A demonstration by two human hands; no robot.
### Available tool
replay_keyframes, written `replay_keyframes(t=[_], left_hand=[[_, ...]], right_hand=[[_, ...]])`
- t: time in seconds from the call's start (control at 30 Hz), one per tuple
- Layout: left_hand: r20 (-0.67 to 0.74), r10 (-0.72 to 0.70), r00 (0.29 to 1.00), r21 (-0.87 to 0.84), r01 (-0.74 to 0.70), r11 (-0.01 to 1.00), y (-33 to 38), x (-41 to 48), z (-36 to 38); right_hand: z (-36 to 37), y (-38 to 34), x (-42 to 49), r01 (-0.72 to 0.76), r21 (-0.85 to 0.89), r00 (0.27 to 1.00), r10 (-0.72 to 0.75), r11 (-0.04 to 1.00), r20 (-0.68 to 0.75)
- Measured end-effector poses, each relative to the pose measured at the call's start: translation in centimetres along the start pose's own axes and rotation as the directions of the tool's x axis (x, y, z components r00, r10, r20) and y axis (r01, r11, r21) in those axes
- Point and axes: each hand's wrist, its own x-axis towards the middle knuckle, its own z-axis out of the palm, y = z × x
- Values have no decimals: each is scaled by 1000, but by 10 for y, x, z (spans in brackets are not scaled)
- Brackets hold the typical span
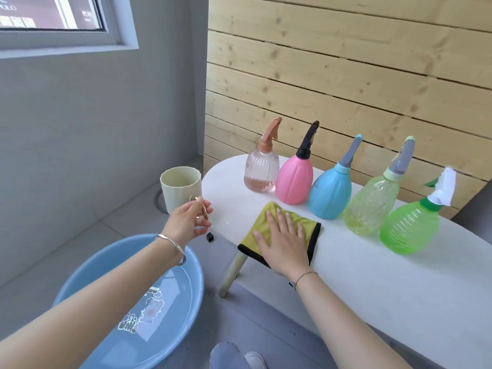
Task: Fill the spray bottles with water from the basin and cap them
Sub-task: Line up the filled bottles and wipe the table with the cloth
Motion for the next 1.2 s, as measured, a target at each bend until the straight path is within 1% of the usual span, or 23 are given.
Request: replay_keyframes(t=[0.17,0.33,0.63,0.77,0.87,0.93,1.03,1.2], left_hand=[[-16,-28,999,-12,28,1000,-7,6,-31],[-3,-49,999,4,49,999,-13,16,-59],[-16,-29,999,47,29,998,-8,48,-101],[-16,-29,999,18,29,999,-5,58,-104],[-20,-24,1000,3,24,1000,-3,65,-105],[-16,-24,1000,-7,24,1000,-3,64,-104],[-6,-17,1000,-29,16,999,0,60,-100],[7,13,1000,-34,-13,999,14,52,-86]], right_hand=[[8,-37,13,55,-10,998,-54,998,10],[14,-74,38,85,-3,996,-85,996,22],[27,-125,106,113,17,992,-114,993,50],[29,-133,140,90,31,994,-92,995,58],[29,-137,167,61,88,996,-67,994,62],[31,-136,174,53,96,996,-60,994,63],[32,-133,166,89,54,995,-91,995,45],[29,-116,125,184,54,982,-186,981,22]])
